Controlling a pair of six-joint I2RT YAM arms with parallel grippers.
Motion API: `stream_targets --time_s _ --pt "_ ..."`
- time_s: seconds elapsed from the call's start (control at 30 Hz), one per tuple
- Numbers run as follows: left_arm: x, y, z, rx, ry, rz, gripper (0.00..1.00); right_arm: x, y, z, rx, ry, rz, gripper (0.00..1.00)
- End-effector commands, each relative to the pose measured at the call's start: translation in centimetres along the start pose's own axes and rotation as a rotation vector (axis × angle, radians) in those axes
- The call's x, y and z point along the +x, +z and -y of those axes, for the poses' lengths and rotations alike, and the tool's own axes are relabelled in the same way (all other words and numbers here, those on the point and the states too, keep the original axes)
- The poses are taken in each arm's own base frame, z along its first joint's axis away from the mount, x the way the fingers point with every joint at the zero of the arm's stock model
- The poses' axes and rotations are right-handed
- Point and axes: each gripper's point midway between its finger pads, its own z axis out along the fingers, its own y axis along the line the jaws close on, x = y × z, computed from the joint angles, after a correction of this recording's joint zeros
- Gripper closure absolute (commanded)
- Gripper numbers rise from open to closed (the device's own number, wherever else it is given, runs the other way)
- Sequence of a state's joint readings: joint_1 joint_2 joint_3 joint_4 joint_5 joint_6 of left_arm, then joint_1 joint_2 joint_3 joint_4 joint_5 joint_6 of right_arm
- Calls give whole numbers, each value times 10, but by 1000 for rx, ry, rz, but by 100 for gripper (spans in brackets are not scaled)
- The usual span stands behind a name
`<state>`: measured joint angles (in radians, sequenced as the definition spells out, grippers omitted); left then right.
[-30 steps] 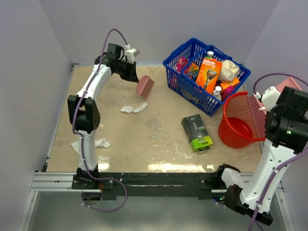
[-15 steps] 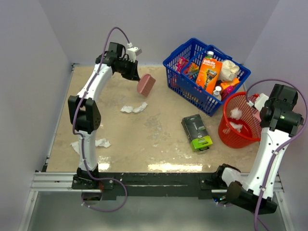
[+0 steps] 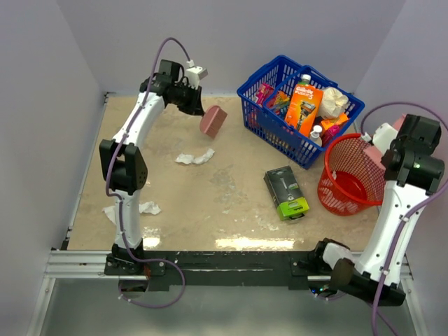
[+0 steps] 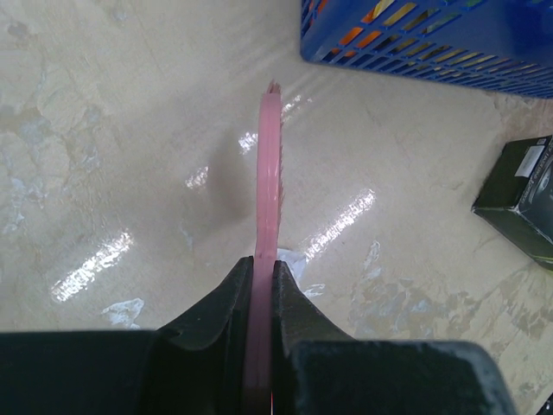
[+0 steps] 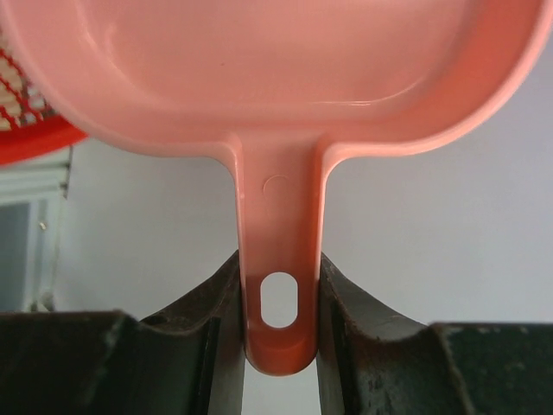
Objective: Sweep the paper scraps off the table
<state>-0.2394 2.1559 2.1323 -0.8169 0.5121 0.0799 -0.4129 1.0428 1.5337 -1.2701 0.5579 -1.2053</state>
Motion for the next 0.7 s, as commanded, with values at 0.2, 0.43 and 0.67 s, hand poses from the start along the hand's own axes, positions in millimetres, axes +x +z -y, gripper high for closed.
stream_targets --time_s 0.2,0.43,0.67 --pt "-65 -48 8 -92 188 194 100 -95 -16 52 -140 389 354 100" --pt "-52 -90 12 -193 309 204 100 -206 -69 51 -167 352 667 100" --pt "-37 -133 7 -340 374 175 100 -320 -141 10 -457 340 1068 100"
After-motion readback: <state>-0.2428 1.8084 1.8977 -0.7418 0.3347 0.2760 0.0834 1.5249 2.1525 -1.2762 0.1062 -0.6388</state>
